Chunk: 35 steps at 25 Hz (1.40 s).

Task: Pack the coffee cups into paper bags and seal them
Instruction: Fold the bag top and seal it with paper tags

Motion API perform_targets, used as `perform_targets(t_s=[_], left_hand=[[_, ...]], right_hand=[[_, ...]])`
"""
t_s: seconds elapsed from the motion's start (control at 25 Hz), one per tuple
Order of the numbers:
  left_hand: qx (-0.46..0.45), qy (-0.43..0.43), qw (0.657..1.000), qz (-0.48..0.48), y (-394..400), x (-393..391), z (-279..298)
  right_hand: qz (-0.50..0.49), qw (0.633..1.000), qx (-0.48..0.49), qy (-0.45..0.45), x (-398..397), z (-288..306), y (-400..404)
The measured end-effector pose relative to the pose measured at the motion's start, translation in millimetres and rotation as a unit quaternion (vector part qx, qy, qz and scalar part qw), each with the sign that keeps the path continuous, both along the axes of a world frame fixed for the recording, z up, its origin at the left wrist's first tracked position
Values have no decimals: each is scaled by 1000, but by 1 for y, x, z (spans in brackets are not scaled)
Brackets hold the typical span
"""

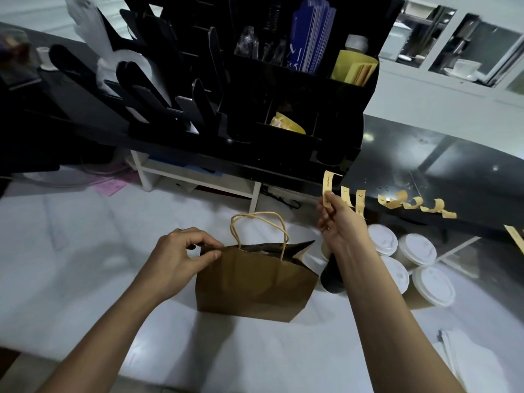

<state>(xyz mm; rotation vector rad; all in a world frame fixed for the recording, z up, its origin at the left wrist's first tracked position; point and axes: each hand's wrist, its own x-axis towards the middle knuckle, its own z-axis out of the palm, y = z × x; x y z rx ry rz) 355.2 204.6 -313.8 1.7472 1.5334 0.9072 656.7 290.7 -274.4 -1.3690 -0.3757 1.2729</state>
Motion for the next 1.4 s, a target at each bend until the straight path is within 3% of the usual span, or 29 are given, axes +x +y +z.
perform_targets(t_s=[0.36,0.84,1.04,1.16,1.4], left_hand=[[9,-3,1000,17,-3,5,0],[7,-55,998,0,-3,4,-2],[-5,-47,998,-34,-3,-1,-1],[8,-44,998,-36,-5,-4,0],[15,-48,999,0,-6,-6,-3]], right_hand=[[8,991,60,-120,-8,18,-61],[69,978,147,-127,-63,15,-138],[155,958,197,-141,-93,-5,-159],[192,953,172,-161,-113,-17,-160],[152,978,65,-124,-142,-28,-144]])
